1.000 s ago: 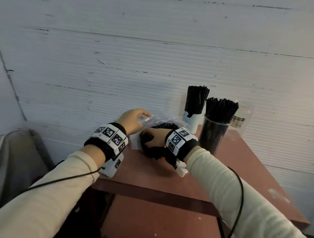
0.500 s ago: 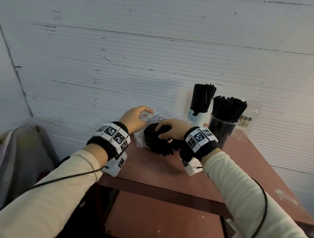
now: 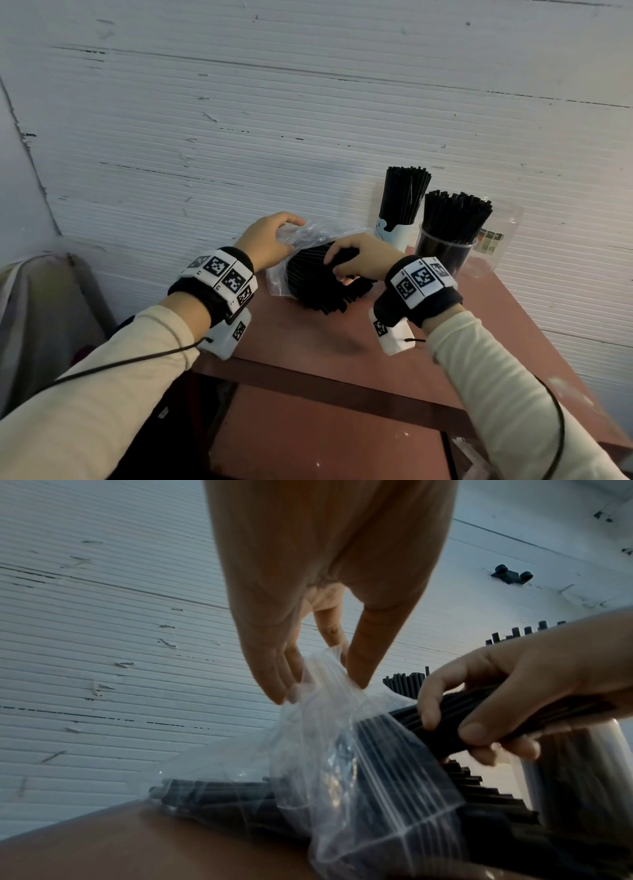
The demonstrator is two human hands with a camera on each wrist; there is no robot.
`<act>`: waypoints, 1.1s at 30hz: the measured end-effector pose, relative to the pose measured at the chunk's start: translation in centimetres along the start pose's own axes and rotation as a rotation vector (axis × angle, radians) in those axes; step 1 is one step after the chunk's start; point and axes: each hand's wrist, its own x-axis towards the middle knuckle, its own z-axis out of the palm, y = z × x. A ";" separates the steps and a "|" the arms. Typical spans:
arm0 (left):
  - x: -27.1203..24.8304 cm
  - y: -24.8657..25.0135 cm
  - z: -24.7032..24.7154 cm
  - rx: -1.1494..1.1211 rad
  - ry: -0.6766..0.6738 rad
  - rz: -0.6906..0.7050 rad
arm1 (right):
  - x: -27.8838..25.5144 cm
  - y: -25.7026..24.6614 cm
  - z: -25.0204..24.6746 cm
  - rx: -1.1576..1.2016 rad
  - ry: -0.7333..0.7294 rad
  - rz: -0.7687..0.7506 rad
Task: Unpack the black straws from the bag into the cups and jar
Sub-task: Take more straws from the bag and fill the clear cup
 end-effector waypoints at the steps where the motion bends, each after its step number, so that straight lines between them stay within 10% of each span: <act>1: -0.1 0.0 0.2 0.030 0.028 0.008 | -0.5 0.1 -0.4 0.023 -0.015 0.001; 7: -1.1 3.2 2.5 0.259 -0.024 0.318 | -4.1 0.4 -3.4 0.093 -0.094 -0.031; 11: -0.1 5.5 5.1 0.376 -0.202 0.375 | -6.6 -0.1 -4.9 0.077 -0.107 -0.050; 18: 0.2 9.0 7.5 0.248 -0.137 0.490 | -10.5 -0.3 -6.9 0.024 -0.057 -0.114; 24: -0.4 11.6 8.3 -0.104 -0.107 0.339 | -14.2 -2.4 -10.5 -0.059 0.237 -0.280; 29: -1.3 14.0 10.0 -0.446 -0.334 0.276 | -13.4 -3.7 -10.2 0.037 0.546 -0.510; 33: -1.4 13.3 11.2 -0.592 -0.459 0.164 | -11.2 -2.2 -8.5 -0.252 0.501 -0.418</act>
